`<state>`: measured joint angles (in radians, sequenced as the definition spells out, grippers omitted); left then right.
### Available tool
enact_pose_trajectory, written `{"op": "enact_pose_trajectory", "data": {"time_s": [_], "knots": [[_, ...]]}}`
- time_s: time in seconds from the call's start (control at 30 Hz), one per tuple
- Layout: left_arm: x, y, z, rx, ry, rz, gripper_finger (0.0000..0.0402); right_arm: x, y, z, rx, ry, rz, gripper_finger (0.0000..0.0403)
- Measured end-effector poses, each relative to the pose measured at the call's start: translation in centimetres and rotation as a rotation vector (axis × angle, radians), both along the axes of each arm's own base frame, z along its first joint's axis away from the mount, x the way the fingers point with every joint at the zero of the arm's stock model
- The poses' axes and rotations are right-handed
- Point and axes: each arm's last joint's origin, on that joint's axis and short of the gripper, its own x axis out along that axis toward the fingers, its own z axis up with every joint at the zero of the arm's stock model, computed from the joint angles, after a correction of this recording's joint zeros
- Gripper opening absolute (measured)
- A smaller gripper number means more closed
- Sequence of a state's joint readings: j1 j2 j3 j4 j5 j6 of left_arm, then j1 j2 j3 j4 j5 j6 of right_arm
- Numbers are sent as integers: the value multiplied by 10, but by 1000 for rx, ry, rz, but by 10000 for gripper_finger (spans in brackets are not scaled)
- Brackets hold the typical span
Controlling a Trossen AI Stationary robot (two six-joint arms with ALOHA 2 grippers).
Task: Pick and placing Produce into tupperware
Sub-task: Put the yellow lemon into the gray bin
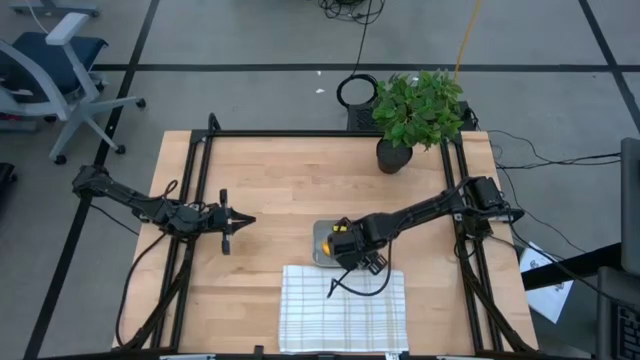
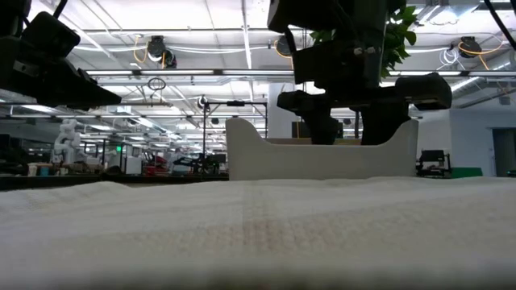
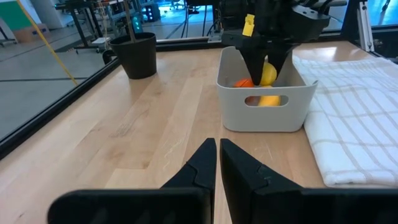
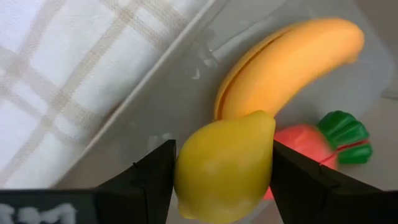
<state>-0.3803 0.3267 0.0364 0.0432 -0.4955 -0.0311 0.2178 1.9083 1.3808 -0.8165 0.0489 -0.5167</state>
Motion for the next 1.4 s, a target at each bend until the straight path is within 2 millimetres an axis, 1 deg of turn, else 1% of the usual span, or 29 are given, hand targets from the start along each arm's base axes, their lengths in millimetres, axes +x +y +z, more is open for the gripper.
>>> {"op": "enact_pose_trajectory", "data": {"time_s": [0.2, 1.0, 1.1, 1.27, 1.4], "knots": [[0, 0, 0, 2, 4, 0, 26, 1, -3, 0, 7, -3, -8, 208], [0, 0, -1, 1, 14, 1, 26, 3, -3, 0, 32, -21, -18, 208], [0, 0, -1, 1, 14, 1, 26, 4, -3, -3, 34, -10, -38, 208], [0, 0, -1, 2, 14, 1, 26, 6, -5, -19, 23, 47, -37, 208], [0, 0, -1, 2, 14, 1, 26, 6, -3, -22, 18, 55, -19, 208]]}}
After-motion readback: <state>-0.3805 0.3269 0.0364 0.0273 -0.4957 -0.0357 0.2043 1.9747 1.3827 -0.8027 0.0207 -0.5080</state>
